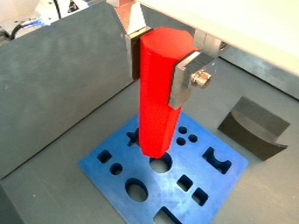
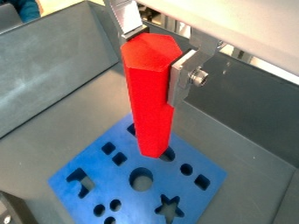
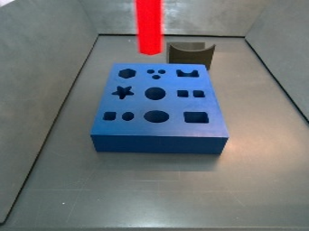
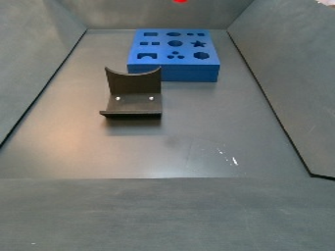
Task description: Insert the hexagon object.
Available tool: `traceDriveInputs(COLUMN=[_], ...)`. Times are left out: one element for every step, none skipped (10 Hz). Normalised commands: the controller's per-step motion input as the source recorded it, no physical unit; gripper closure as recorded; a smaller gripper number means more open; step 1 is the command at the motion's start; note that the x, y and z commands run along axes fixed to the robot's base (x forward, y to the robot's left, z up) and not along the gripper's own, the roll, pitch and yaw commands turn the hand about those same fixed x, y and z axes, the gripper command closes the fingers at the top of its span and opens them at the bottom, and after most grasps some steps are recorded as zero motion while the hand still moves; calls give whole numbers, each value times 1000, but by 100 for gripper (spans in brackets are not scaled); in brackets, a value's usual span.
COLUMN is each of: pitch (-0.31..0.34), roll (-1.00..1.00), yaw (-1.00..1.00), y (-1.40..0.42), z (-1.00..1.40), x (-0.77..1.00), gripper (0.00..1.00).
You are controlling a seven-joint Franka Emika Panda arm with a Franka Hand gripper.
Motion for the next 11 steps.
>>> traceDriveInputs(pitch=[-121, -114, -77, -36, 0, 6, 0, 0, 0, 0, 0], roll=[43, 47, 129, 159, 284, 389, 377, 99, 0, -26, -59], yaw=[0, 0, 0, 0, -9, 0, 14, 9, 0, 0, 0], y=[880, 891, 894, 800, 571, 449, 231, 0, 0, 0, 0], z=[-1000, -1000, -809, -449, -209, -149, -249, -169, -251, -300, -340], x=[-677, -657, -606, -560, -386, -331, -71, 114, 243, 300, 329], gripper=[100, 100, 100, 100, 100, 100, 100, 100, 100, 100, 100])
